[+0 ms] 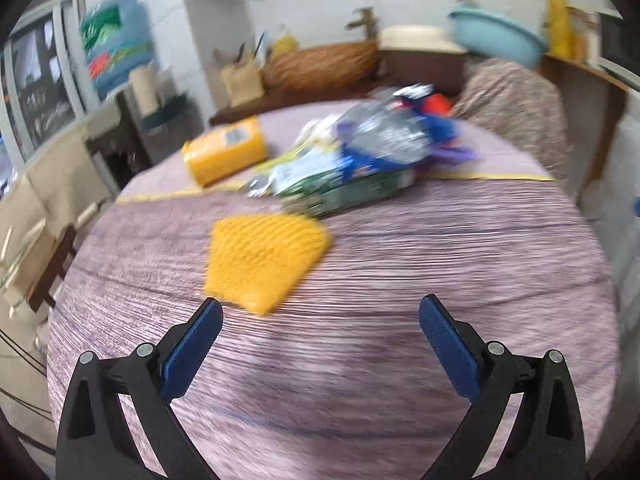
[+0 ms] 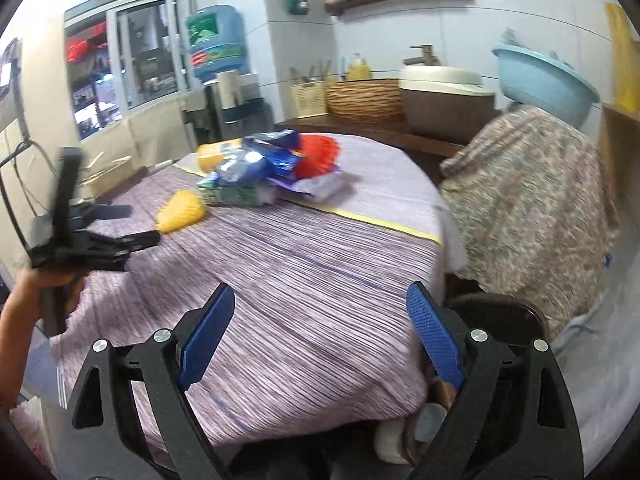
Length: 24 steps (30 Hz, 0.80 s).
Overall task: Collect trash
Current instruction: 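Move the left gripper to the yellow foam fruit net and grasp it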
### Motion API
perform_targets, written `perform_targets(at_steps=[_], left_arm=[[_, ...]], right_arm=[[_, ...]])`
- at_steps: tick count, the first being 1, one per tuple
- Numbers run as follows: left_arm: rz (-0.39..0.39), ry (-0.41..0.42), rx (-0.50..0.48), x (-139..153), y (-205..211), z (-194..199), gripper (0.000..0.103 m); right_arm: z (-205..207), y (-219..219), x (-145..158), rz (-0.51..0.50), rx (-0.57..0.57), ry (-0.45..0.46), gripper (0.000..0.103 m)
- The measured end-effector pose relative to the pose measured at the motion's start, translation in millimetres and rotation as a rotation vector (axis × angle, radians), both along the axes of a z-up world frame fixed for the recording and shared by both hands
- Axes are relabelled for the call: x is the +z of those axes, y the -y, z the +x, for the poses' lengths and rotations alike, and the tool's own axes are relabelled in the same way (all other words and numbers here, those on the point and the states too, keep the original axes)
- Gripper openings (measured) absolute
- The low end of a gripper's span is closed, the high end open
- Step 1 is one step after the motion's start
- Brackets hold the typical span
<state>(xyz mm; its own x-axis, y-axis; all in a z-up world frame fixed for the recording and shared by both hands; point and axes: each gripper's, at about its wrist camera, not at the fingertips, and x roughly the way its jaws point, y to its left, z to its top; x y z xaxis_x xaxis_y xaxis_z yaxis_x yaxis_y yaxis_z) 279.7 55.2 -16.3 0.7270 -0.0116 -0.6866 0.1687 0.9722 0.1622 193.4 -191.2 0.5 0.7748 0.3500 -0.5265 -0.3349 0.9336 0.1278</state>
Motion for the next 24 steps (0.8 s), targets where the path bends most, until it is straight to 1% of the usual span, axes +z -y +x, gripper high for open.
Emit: perform_targets(at_steps=[3, 6, 7, 11, 14, 15, 17, 18, 19, 20, 22, 24], left_arm=[[0.017, -0.030, 0.015, -7.6, -10.4, 24.2, 0.097], [0.033, -0.054, 0.014, -14.2, -9.6, 42.7, 0.096], [0.040, -0.066, 0.018, -16.8, -9.8, 48.2, 0.091], [0.015, -0.102, 0.019, -21.9, -13.0, 63.2, 0.081], [-0.003, -0.112, 0.042, -24.3, -19.7, 70.6, 0.068], [-0.012, -0.112, 0.048, -24.0, -20.6, 69.4, 0.062], [-0.034, -0.105, 0.062, -22.3, -24.4, 69.3, 0.053], [-0.046, -0.099, 0.069, -20.9, -27.0, 67.8, 0.044], [-0.058, -0.094, 0.073, -19.8, -29.3, 67.2, 0.038], [-0.069, -0.092, 0.072, -18.7, -31.0, 67.9, 0.035], [-0.079, -0.082, 0.076, -16.1, -34.6, 66.3, 0.023], [-0.079, -0.066, 0.080, -13.5, -35.6, 63.4, 0.017]], right_arm=[[3.5, -14.8, 4.7, -0.002, 0.027, 0.004, 0.087], [5.8, -27.9, 8.1, -0.010, 0.048, 0.008, 0.087], [7.3, -33.3, 8.9, -0.014, 0.055, 0.010, 0.087], [7.2, -44.7, 9.5, -0.025, 0.079, 0.013, 0.087], [9.4, -51.1, 9.0, -0.033, 0.092, 0.011, 0.087], [9.9, -52.5, 8.6, -0.035, 0.095, 0.010, 0.087], [11.3, -55.2, 8.3, -0.039, 0.100, 0.011, 0.087], [12.1, -56.8, 8.2, -0.041, 0.103, 0.013, 0.087], [13.1, -57.9, 8.2, -0.042, 0.105, 0.013, 0.087], [14.3, -59.6, 8.6, -0.041, 0.109, 0.012, 0.087], [17.6, -62.4, 8.6, -0.036, 0.120, 0.006, 0.087], [21.0, -66.5, 8.8, -0.035, 0.130, 0.002, 0.087]])
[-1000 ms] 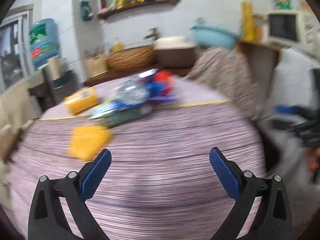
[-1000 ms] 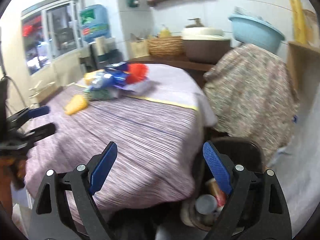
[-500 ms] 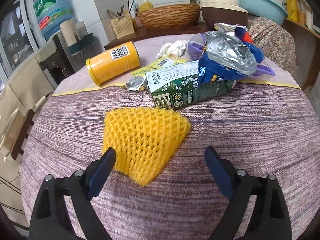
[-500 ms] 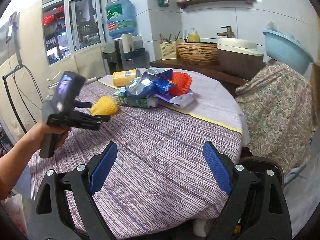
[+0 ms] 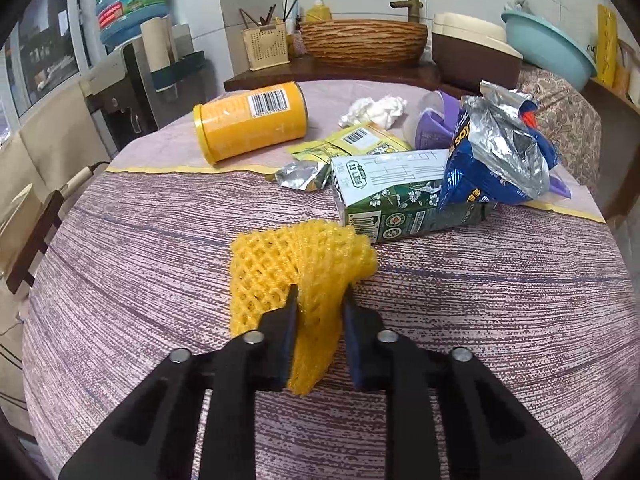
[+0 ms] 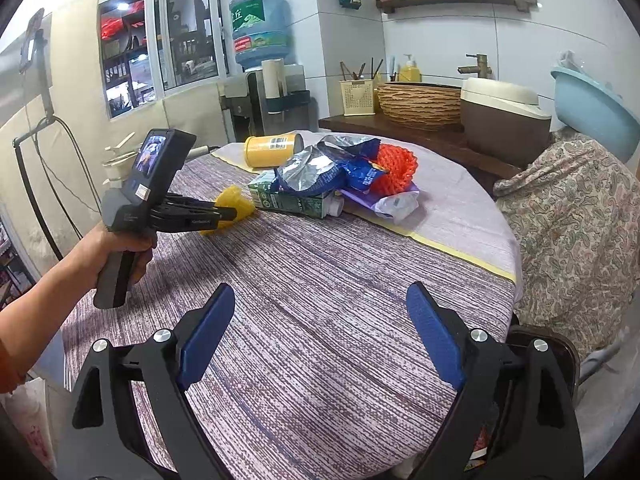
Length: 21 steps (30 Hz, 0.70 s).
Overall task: Collect trash
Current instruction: 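Move the left gripper to the yellow foam fruit net and grasp it, then grasp the silver-blue snack bag with the right gripper while the left holds the yellow net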
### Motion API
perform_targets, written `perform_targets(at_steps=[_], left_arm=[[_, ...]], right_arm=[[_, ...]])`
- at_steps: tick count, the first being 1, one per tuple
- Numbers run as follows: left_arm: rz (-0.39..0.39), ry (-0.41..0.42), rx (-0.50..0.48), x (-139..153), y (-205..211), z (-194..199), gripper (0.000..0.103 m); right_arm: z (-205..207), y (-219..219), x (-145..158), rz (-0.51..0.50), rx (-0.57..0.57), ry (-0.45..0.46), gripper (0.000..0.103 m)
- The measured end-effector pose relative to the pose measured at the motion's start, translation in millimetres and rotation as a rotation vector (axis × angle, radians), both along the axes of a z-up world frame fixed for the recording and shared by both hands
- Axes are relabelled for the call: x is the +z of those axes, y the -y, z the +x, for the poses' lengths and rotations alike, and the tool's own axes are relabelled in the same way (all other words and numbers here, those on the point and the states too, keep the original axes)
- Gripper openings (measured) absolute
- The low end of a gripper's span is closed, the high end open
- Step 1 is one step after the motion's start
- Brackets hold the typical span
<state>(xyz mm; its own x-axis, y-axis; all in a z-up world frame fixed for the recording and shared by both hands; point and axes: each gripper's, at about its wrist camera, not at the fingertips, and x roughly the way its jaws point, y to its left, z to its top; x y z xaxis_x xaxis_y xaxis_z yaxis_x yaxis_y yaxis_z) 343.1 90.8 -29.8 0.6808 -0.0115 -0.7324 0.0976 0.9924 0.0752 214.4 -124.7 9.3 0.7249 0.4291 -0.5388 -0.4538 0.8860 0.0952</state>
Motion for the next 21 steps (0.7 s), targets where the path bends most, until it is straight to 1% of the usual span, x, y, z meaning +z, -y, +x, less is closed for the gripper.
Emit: perform_targets(at_steps=[4, 7, 9, 13, 15, 16, 19, 21], left_arm=[[-0.024, 0.032, -0.008, 6.9, -2.8, -12.1, 0.015], [-0.053, 0.076, -0.007, 15.7, -5.3, -28.3, 0.014], [-0.079, 0.107, -0.003, 21.9, -7.3, -44.1, 0.015], [-0.095, 0.171, 0.010, 33.0, -6.6, -76.6, 0.015], [-0.105, 0.205, 0.020, 39.4, -4.4, -95.5, 0.015], [-0.123, 0.220, 0.025, 41.3, -3.6, -104.3, 0.015], [-0.155, 0.237, 0.028, 42.1, -0.8, -123.6, 0.015], [-0.155, 0.246, 0.037, 41.6, 0.9, -131.6, 0.015]], right_arm=[[6.0, -8.2, 0.9, -0.006, 0.015, 0.000, 0.087], [12.0, -14.5, 2.5, 0.003, 0.025, -0.004, 0.087], [17.9, -20.4, 3.0, -0.002, 0.026, 0.000, 0.087], [32.5, -34.0, 4.3, -0.031, 0.025, 0.014, 0.086], [42.5, -42.1, 7.0, -0.045, 0.018, 0.028, 0.084], [50.2, -47.3, 8.4, -0.052, 0.012, 0.033, 0.083], [70.6, -57.5, 11.2, -0.064, -0.011, 0.038, 0.082], [86.1, -64.4, 13.5, -0.078, -0.048, 0.049, 0.078]])
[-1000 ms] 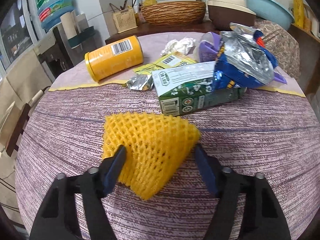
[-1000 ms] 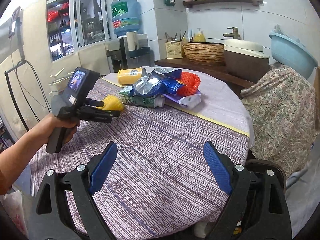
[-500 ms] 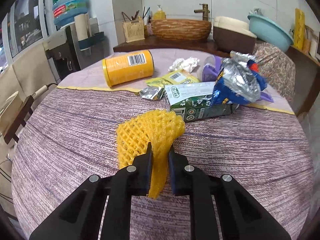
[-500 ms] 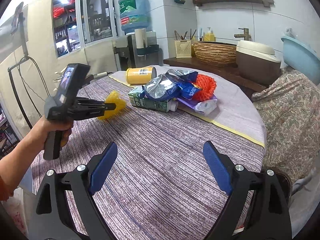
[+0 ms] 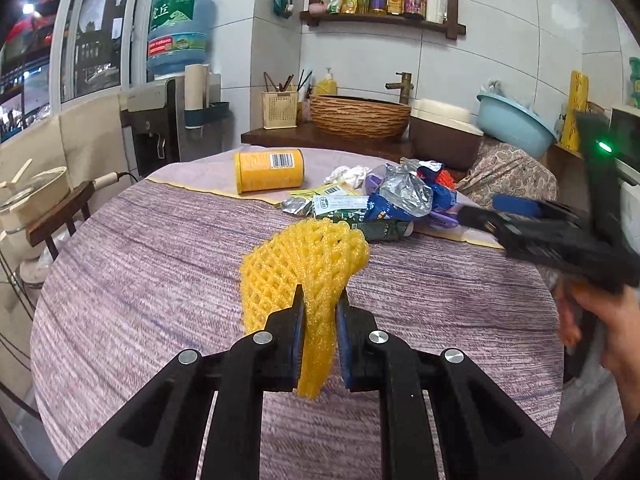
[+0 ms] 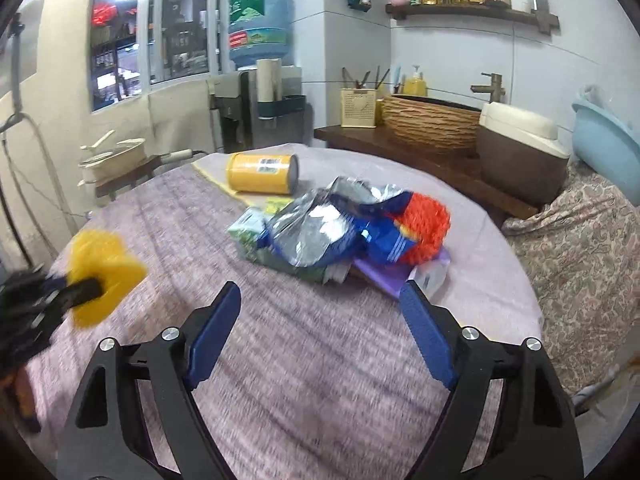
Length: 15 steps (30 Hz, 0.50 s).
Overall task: Collect trash
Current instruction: 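Grasp the silver-blue snack bag with the right gripper while the left holds the yellow net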
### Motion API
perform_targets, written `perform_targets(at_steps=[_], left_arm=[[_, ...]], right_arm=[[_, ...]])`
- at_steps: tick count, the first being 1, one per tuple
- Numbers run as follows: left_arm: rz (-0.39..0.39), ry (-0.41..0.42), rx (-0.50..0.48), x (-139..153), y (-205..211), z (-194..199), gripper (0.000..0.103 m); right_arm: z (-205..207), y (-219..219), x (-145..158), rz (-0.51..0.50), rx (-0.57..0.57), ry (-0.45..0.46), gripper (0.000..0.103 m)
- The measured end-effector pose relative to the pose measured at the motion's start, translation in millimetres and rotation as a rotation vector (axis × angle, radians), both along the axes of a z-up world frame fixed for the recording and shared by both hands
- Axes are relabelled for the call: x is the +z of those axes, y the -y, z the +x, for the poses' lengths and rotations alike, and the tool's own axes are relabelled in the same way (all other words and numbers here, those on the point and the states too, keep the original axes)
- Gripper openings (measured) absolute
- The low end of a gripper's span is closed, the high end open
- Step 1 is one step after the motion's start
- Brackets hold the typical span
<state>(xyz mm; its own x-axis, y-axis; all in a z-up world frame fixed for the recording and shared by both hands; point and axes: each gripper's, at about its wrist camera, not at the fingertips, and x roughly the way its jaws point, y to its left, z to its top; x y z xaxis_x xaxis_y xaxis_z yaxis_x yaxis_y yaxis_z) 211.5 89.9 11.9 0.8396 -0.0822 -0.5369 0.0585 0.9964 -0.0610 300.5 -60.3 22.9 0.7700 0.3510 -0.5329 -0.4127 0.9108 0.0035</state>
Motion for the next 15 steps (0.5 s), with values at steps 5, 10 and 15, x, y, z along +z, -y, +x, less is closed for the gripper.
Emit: perform_targets(at_steps=[5, 10, 15], left_arm=[[-0.026, -0.008, 0.000, -3.6, 0.4, -9.2, 0.015], [-0.037, -0.012, -0.013, -7.1, 1.9, -13.7, 0.015], [-0.050, -0.008, -0.018, -8.1, 3.1, -17.6, 0.015]], right_arm=[[39.4, -22.8, 0.1, -0.059, -0.070, 0.012, 0.074], [74.0, -39.0, -10.3, -0.121, -0.149, -0.020, 0.062], [85.2, -46.6, -19.8, -0.206, -0.198, 0.006, 0.040]])
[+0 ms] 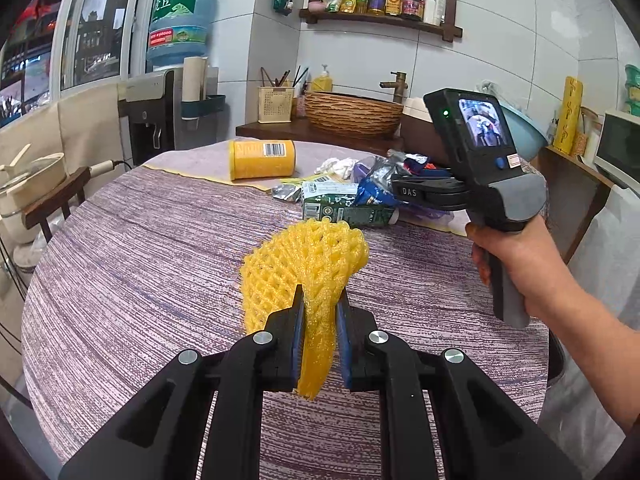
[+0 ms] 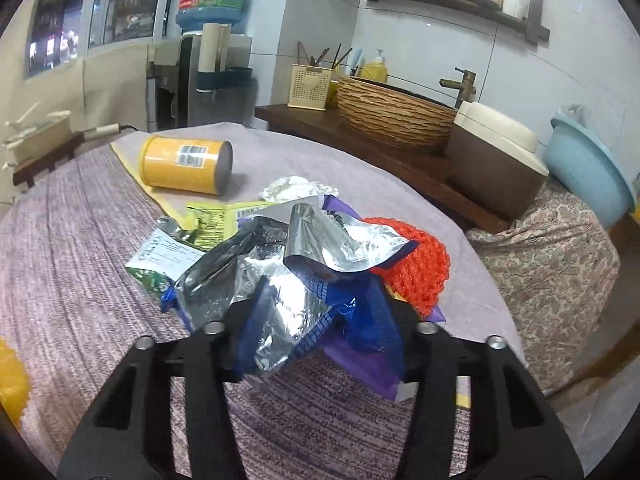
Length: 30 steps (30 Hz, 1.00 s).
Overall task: Collect trash
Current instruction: 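Grasp the silver-blue snack bag with the right gripper while the left holds the yellow net, then drop the snack bag into the bin with the right gripper while the left drops the yellow net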
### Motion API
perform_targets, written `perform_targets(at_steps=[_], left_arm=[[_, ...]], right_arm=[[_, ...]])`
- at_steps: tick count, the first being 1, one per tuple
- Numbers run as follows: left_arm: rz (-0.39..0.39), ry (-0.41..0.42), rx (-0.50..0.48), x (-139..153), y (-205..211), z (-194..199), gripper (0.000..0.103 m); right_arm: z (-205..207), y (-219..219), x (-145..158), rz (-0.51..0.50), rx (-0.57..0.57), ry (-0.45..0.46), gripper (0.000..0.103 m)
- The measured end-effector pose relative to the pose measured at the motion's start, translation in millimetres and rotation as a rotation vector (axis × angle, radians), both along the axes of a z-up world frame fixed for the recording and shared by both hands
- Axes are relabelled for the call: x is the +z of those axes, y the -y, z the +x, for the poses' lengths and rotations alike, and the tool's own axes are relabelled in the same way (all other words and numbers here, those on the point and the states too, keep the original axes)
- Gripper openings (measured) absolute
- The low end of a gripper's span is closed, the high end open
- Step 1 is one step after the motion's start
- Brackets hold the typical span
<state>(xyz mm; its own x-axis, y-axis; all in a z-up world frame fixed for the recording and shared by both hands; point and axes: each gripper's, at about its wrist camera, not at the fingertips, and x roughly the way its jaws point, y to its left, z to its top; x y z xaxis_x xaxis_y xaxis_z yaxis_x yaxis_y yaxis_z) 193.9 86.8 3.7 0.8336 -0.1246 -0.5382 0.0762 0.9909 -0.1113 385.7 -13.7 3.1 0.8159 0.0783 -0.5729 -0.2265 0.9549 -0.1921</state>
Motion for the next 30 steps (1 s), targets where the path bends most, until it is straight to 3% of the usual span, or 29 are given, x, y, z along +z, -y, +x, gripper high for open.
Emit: perform_targets(at_steps=[3, 9, 16, 23, 30], left_arm=[[-0.014, -0.009, 0.001, -2.7, -1.9, 1.3, 0.015], [-0.020, -0.008, -0.005, -4.7, -0.7, -0.5, 0.015], [-0.036, -0.002, -0.025, -4.4, 4.9, -6.5, 0.015], [-0.044, 0.023, -0.097, 1.3, 33.0, -21.1, 0.015], [-0.093, 0.029, -0.249, 6.9, 85.0, -29.3, 0.015]], right_arm=[[3.6, 2.0, -0.9, -0.024, -0.026, 0.015, 0.022], [-4.1, 20.4, 5.2, 0.023, -0.018, 0.042, 0.012], [-46.1, 46.3, 19.8, 0.110, 0.049, 0.081, 0.011], [-123.4, 97.8, 28.0, 0.242, 0.112, 0.106, 0.011], [-189.6, 176.9, 14.2, 0.386, 0.018, 0.081, 0.011]])
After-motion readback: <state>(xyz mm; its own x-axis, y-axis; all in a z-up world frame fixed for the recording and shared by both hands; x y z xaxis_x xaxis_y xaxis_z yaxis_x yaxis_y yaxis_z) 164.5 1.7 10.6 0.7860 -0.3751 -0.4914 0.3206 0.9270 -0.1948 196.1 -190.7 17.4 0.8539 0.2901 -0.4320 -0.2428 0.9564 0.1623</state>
